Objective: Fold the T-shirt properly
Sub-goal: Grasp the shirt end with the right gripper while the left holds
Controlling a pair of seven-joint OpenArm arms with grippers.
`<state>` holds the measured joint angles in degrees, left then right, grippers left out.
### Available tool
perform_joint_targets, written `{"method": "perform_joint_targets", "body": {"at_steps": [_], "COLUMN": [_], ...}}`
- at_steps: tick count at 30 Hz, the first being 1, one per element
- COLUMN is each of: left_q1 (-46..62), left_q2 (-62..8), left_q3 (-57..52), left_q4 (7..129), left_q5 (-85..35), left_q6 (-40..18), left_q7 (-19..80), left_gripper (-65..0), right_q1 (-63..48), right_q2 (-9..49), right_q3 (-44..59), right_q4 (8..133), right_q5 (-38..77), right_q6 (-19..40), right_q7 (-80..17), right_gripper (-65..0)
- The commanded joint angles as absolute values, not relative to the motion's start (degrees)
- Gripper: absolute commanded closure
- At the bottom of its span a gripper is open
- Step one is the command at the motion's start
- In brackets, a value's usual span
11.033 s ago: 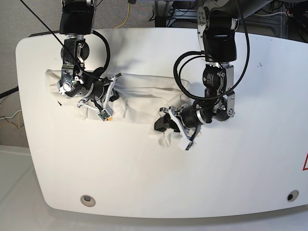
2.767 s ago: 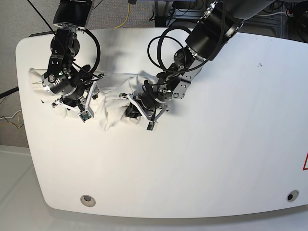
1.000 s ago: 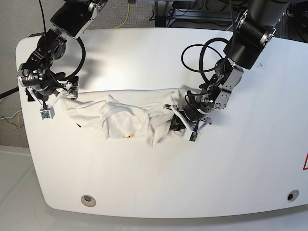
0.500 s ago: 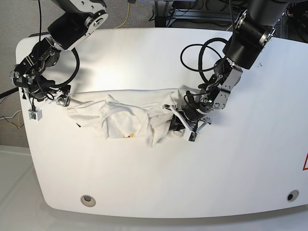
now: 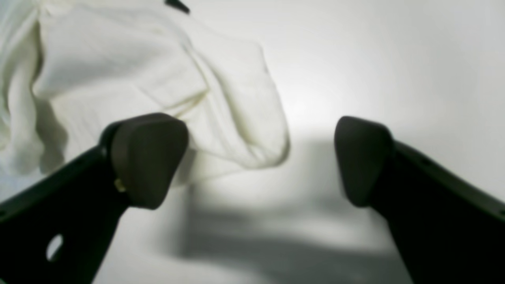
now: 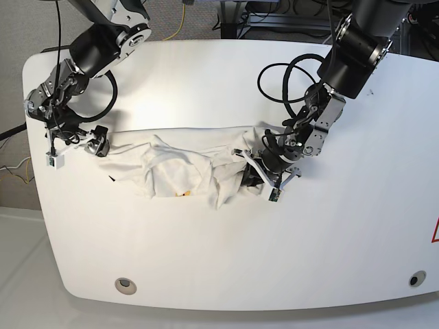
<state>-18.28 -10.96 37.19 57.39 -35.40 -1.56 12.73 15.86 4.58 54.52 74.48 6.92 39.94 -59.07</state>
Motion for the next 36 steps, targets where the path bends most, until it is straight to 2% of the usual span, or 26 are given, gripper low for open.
{"method": "perform_joint_targets", "body": {"at_steps": [1, 27, 30, 32, 36], "left_q1": [-16.9, -18.1, -18.1, -18.1, -18.1], "left_q2": [-11.7, -10.2, -10.2, -10.2, -10.2], "left_q3": [37.9, 37.9, 37.9, 37.9, 37.9], "left_q4": [55.7, 55.3, 55.3, 55.3, 55.3], "left_q5": [-32.1, -31.9, -31.9, -31.9, -31.9], "left_q6": [2.5, 2.5, 2.5, 2.5, 2.5], "left_q7": [23.5, 23.5, 23.5, 23.5, 23.5], "left_gripper": [-5.7, -5.8, -5.8, -5.8, -5.8], "right_q1": [16.7, 17.4, 17.4, 17.4, 17.4], "right_q2": [5.0, -0.7, -0.7, -0.7, -0.7], "right_q3": [54.4, 53.8, 53.8, 53.8, 53.8], "right_q4": [72.7, 70.4, 70.4, 70.4, 70.4], "right_q5": [7.0, 7.0, 6.8, 6.8, 6.5], "right_q6": [40.0, 40.0, 40.0, 40.0, 40.0], "right_q7": [-59.8, -59.7, -59.7, -59.7, -59.7], "right_gripper": [-60.8, -59.3, -50.0, -37.4, -4.7]}}
